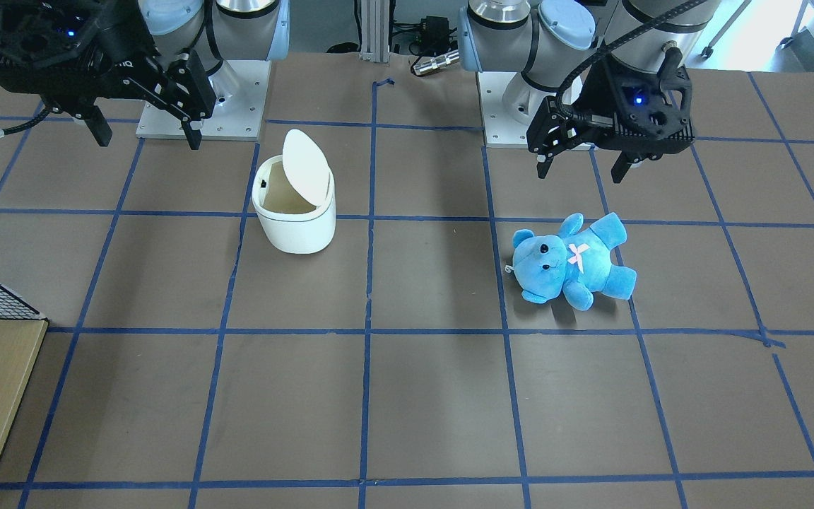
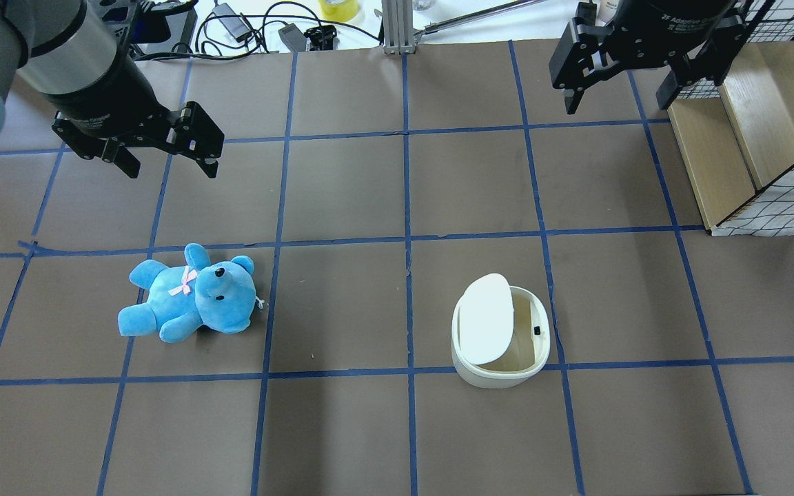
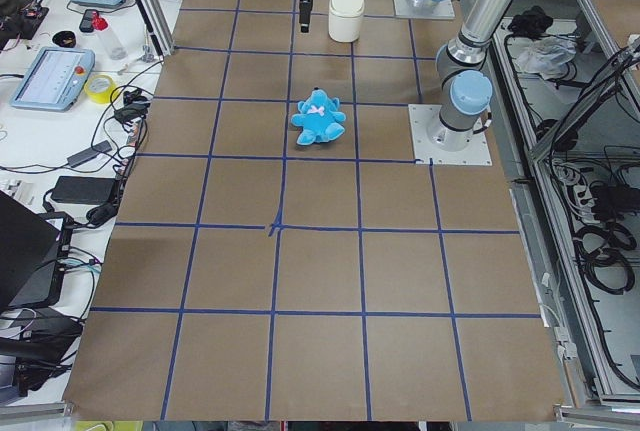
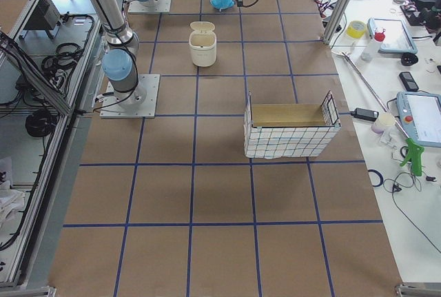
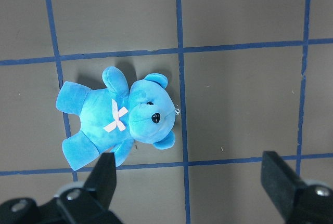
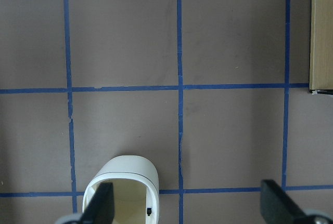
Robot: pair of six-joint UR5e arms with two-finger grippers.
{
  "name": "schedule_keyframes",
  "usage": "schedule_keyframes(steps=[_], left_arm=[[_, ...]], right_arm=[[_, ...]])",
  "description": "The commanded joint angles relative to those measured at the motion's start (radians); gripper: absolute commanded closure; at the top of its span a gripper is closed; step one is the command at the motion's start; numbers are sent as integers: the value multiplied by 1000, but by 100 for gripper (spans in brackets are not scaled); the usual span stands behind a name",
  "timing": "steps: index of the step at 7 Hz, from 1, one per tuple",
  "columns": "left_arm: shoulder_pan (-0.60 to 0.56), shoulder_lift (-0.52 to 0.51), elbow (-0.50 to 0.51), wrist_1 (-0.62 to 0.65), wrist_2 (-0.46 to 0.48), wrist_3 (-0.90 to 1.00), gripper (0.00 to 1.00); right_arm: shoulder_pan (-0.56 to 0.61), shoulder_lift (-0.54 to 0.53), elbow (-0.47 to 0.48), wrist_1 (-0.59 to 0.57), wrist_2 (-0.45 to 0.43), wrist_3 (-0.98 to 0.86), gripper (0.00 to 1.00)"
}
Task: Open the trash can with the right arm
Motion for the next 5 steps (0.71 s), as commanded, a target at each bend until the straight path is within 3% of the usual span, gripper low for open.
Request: schedule_keyframes(steps=[1, 5], left_arm=[[0, 0, 0, 0, 0, 0, 0], [0, 0, 0, 0, 0, 0, 0]], right_arm=[[1, 0, 0, -2, 3, -1, 0], [1, 0, 1, -1, 1, -1, 0]])
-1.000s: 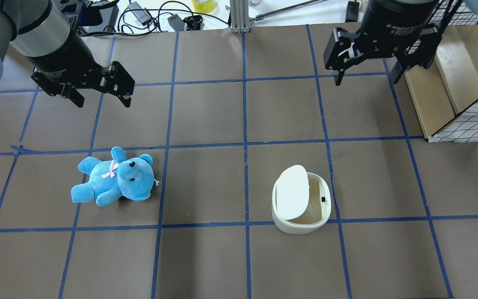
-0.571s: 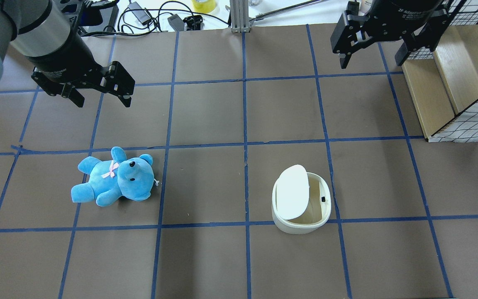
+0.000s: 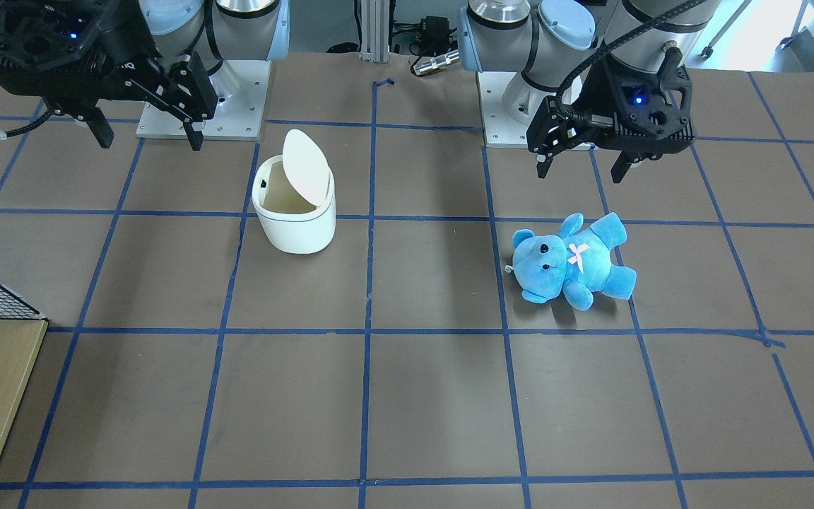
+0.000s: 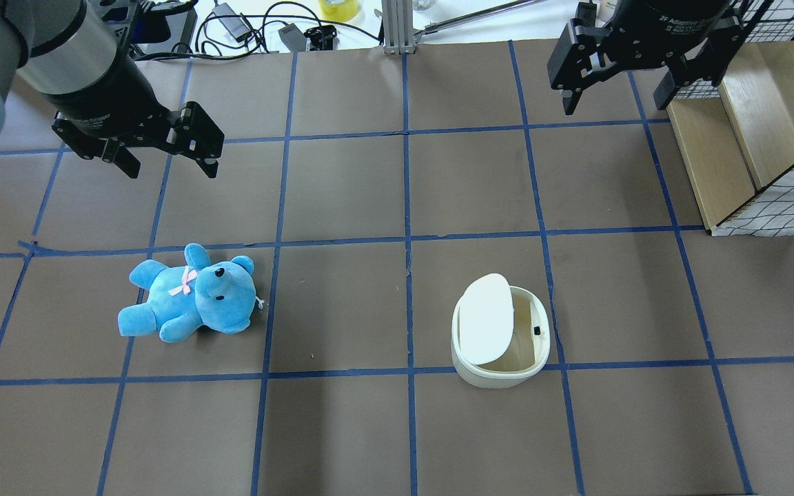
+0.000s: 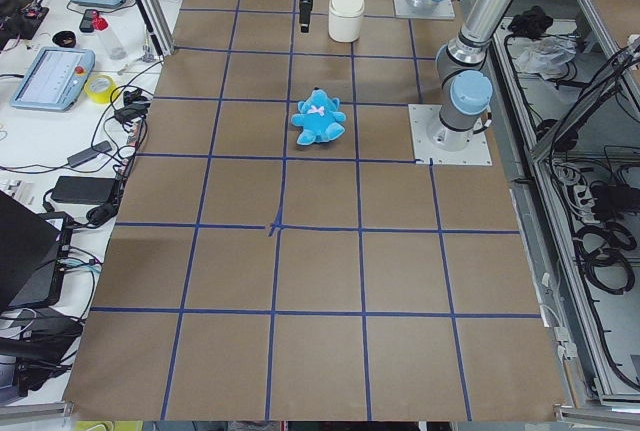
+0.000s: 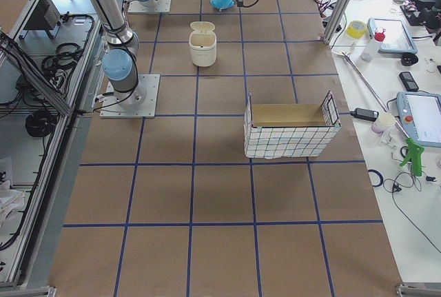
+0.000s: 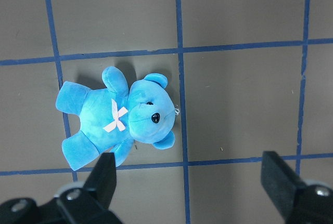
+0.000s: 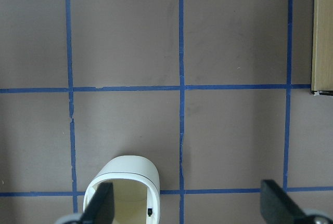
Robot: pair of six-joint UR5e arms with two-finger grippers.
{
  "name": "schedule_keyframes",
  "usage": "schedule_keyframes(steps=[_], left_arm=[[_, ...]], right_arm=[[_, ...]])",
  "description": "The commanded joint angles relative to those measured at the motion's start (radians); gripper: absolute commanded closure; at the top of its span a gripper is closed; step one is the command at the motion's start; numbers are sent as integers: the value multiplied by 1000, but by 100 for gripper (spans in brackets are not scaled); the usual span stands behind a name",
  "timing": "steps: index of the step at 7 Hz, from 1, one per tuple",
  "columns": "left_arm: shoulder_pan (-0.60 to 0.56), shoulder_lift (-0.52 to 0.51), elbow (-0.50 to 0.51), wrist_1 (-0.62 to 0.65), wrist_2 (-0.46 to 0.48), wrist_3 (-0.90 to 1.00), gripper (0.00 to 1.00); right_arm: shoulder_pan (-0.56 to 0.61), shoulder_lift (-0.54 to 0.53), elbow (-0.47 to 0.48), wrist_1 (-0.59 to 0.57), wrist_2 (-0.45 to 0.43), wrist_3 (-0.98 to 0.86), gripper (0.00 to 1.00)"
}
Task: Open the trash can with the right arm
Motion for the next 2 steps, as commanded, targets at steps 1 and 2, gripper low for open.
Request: schedule_keyframes(steps=[1, 2], left_arm=[[0, 0, 0, 0, 0, 0, 0], [0, 0, 0, 0, 0, 0, 0]], right_arm=[[0, -1, 1, 1, -1, 1, 0], [0, -1, -1, 1, -1, 1, 0]])
